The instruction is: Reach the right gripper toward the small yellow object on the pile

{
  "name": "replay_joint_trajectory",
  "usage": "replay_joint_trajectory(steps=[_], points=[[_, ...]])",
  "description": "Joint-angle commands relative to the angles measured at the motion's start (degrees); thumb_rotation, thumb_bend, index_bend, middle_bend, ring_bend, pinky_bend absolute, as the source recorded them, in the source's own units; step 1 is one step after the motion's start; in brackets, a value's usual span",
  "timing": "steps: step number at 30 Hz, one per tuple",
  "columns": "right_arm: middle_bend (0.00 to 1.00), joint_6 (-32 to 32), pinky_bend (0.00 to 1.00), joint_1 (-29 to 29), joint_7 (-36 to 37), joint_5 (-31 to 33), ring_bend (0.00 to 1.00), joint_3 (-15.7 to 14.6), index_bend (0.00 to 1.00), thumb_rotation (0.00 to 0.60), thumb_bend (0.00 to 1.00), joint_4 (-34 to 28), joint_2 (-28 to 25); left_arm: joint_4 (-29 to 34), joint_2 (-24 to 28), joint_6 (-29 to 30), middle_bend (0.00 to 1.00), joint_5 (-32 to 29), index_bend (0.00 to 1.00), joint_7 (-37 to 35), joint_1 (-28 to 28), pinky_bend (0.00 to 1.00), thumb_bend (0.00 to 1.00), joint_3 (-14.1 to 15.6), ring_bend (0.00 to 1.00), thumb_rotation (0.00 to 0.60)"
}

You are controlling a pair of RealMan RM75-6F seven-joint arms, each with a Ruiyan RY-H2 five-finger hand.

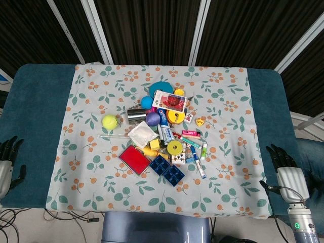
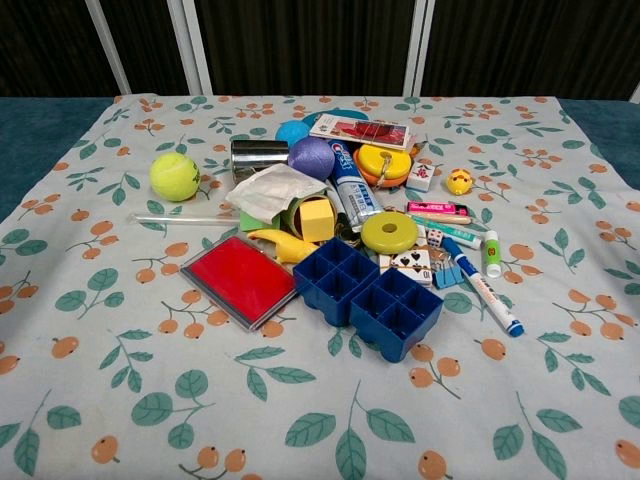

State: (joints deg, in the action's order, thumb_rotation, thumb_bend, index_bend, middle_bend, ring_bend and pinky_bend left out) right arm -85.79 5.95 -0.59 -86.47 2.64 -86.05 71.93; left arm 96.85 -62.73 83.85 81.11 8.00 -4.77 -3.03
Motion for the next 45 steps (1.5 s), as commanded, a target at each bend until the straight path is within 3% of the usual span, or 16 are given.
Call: replay_joint_trajectory(steps=[1,35,43,45], points=[[0.08,0.18,0.21,0.0,0.01,0.09,0.09,0.07,0.07,0.6,0.12,-0.05,-0.05,-0.07,0.0,0.04,0.0,0.05,0.05,-0.01,0.03,0.04,0.51,0.04,0.0,0.6],[0.08,4.74,0.21,1.67,4.98,0.48,0.09,0.43,0.06,0.6,0.12,2.48,0.49,-0.26,-0.04,0.47,0.0,-0.38,0.05,-0.03,0.17,0.04,0.51,-0.36,0.0,0.6],[0.08,21.14,0.21,11.33,11.89,6.86,0.09,5.46,0.05,0.6,0.12,1.98,-3.38,-0.16,-0.13,0.35,0.0,-0.41,0.05,0.17,0.07,0.04,0.51,-0.41,0.0,0.6],[0.08,28.33,0.21,17.14,11.15,10.94,0.09,9.08,0.05,0.6,0.12,2.7,-1.67,-0.2,-0.22,0.49,0.0,-0.55,0.05,0.41,0.15,0.04,0.51,-0.46,0.0,0.6]])
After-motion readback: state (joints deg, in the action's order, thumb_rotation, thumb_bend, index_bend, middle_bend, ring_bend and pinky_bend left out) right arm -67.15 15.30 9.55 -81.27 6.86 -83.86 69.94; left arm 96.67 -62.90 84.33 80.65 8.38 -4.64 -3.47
